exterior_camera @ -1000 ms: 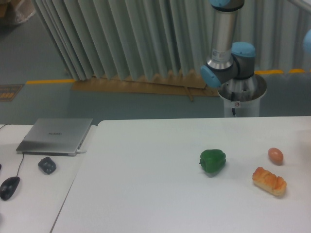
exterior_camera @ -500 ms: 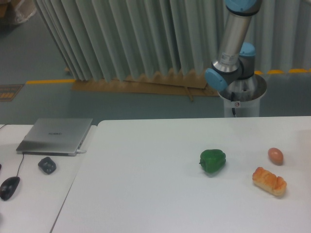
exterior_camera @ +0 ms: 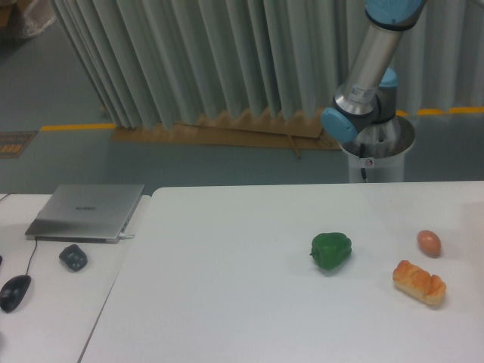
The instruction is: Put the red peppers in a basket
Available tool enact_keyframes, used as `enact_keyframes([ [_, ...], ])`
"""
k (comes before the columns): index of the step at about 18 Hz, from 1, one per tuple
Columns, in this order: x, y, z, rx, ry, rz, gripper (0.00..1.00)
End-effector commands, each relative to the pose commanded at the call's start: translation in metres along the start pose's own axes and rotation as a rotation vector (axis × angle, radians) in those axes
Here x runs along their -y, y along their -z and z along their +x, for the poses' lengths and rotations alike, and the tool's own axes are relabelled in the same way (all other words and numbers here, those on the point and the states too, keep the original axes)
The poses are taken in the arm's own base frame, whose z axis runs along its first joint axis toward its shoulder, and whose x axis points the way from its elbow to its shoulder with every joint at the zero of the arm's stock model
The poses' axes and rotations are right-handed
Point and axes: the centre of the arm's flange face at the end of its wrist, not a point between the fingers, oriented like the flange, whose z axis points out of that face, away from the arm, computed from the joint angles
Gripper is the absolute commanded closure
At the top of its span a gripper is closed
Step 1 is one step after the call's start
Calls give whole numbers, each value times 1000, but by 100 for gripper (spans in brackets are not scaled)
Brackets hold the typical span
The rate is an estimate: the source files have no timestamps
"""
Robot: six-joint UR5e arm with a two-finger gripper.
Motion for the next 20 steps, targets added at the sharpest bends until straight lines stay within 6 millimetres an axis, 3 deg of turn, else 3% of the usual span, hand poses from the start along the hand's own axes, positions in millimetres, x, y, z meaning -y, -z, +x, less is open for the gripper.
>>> enact_keyframes([
  [5,13,-1,-5,-1,-15,4,19],
  [8,26,3,-12,17,35,19,5],
  [9,38,7,-18,36,63,35,0],
  [14,63,47,-16,85,65,30,0],
  [17,78,50,-12,67,81,127,0],
  [19,96,72,-12,86,121,143,0],
  [20,116,80,-20,88,148,146,0],
])
